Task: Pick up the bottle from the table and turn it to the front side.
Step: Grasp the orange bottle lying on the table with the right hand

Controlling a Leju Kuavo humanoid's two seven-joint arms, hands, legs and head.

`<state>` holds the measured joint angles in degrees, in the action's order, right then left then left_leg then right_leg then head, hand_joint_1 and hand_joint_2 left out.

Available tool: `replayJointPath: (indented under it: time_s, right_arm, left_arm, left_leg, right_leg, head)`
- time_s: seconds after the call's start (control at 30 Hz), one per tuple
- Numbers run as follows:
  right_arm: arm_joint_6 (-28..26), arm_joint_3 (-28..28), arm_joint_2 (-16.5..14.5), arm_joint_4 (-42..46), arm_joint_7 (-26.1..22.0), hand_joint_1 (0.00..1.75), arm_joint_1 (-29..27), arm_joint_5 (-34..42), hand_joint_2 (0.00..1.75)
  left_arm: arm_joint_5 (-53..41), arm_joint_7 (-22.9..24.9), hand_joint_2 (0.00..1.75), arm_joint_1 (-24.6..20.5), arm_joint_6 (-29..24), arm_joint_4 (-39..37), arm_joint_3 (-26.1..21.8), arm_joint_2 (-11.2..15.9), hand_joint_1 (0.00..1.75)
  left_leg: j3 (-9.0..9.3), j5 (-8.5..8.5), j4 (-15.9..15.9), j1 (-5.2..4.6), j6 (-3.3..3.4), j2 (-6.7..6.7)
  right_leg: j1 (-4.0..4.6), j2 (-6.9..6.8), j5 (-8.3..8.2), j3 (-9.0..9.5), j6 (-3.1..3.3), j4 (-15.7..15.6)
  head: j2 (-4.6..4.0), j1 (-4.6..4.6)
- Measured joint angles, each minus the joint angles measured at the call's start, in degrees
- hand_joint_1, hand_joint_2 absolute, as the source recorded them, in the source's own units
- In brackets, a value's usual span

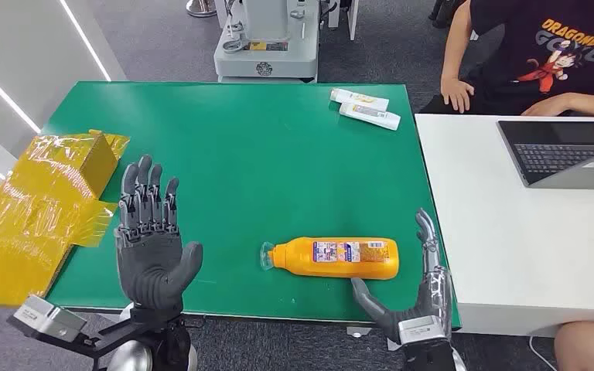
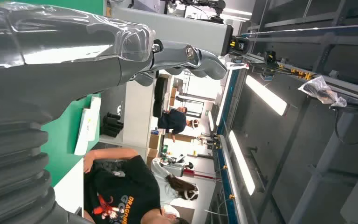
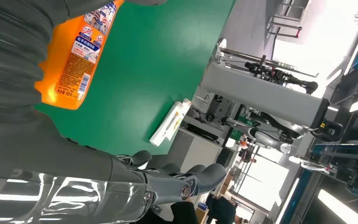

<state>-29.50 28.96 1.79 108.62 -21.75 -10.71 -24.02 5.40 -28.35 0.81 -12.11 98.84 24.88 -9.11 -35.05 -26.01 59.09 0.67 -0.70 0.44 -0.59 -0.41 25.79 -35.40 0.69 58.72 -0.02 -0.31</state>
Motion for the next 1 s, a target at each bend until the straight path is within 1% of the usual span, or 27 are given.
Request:
replayJointPath:
  time_s: [0.2,0.3,0.37,0.47,0.57,0.63,0.7,0.77,0.93,1.0]
  right_arm:
    - [-1.16,0.0,0.0,-0.13,0.03,0.0,0.02,0.03,1.75]
    - [-1.38,-0.01,0.0,-0.14,0.99,0.0,0.13,-1.67,1.75]
    - [-0.09,-0.19,0.01,-0.17,2.85,0.0,0.39,-5.26,1.75]
    - [6.12,-1.38,0.83,-0.73,7.43,0.0,1.56,-13.75,1.75]
    - [13.39,-3.81,3.31,-2.17,9.71,0.0,3.52,-18.99,1.75]
    - [18.03,-5.5,5.9,-3.47,10.71,0.0,5.13,-21.68,1.75]
    - [21.51,-7.11,8.63,-4.81,10.93,0.0,6.68,-22.97,1.75]
    - [23.52,-8.81,10.74,-5.89,10.99,0.0,8.05,-22.38,1.75]
    - [30.3,-11.89,15.57,-9.33,11.06,0.0,13.33,-17.54,1.75]
    - [34.15,-12.4,17.94,-11.16,10.25,0.0,16.07,-15.51,1.75]
  left_arm:
    - [-0.01,0.01,1.75,-0.04,0.23,-0.06,0.08,0.02,0.0]
    - [-0.02,-0.02,1.75,-0.09,0.15,-0.15,0.18,0.06,0.0]
    - [-0.02,-0.04,1.75,-0.18,0.23,-0.16,0.31,0.07,0.0]
    - [-0.02,-0.03,1.75,-0.51,1.54,-0.19,0.59,0.07,0.0]
    - [-0.02,0.15,1.75,-1.13,3.39,-0.25,0.78,0.05,0.0]
    - [-0.02,0.43,1.75,-1.56,4.57,-0.27,0.85,0.04,0.0]
    - [-0.03,0.66,1.75,-2.14,5.47,-0.32,0.88,0.02,0.0]
    - [-0.09,0.85,1.75,-2.65,5.91,-0.38,0.89,0.01,0.0]
    - [-0.31,1.04,1.75,-4.08,6.44,-0.57,0.89,-0.02,0.0]
    - [-0.34,1.17,1.75,-4.41,6.92,-0.72,0.89,-0.02,0.0]
  left_leg:
    - [0.0,0.0,0.0,0.0,0.0,0.0]
    - [0.0,0.0,0.0,0.0,0.0,0.0]
    - [0.0,0.0,0.0,0.0,0.0,0.0]
    - [0.01,0.0,0.01,0.0,0.0,0.01]
    - [0.01,0.02,0.03,-0.01,0.03,-0.03]
    - [0.02,0.03,0.06,-0.02,0.05,-0.03]
    - [0.01,0.05,0.11,-0.03,0.08,-0.05]
    - [0.0,0.06,0.13,-0.03,0.11,-0.08]
    - [0.03,0.08,0.14,-0.05,0.16,-0.04]
    - [0.02,0.1,0.14,-0.05,0.18,-0.04]
  right_leg:
    - [0.0,0.0,0.0,0.0,0.0,0.0]
    - [0.0,0.0,0.0,0.0,0.0,0.0]
    - [0.0,0.0,0.0,0.0,0.0,0.0]
    - [0.0,0.0,-0.02,0.0,0.0,0.0]
    - [0.0,-0.03,-0.03,0.05,-0.02,0.0]
    - [-0.01,-0.02,-0.05,0.07,-0.03,-0.01]
    - [-0.02,-0.05,-0.06,0.08,-0.04,-0.01]
    - [-0.03,-0.08,-0.07,0.09,-0.05,-0.01]
    - [-0.1,-0.03,-0.1,0.1,-0.07,-0.01]
    - [-0.1,-0.04,-0.12,0.11,-0.08,-0.01]
  head:
    - [0.0,0.01]
    - [0.0,0.0]
    - [0.0,0.0]
    - [0.0,0.0]
    - [0.0,0.01]
    - [0.0,0.0]
    - [0.0,0.01]
    - [0.0,0.02]
    - [0.0,-0.03]
    - [0.0,-0.03]
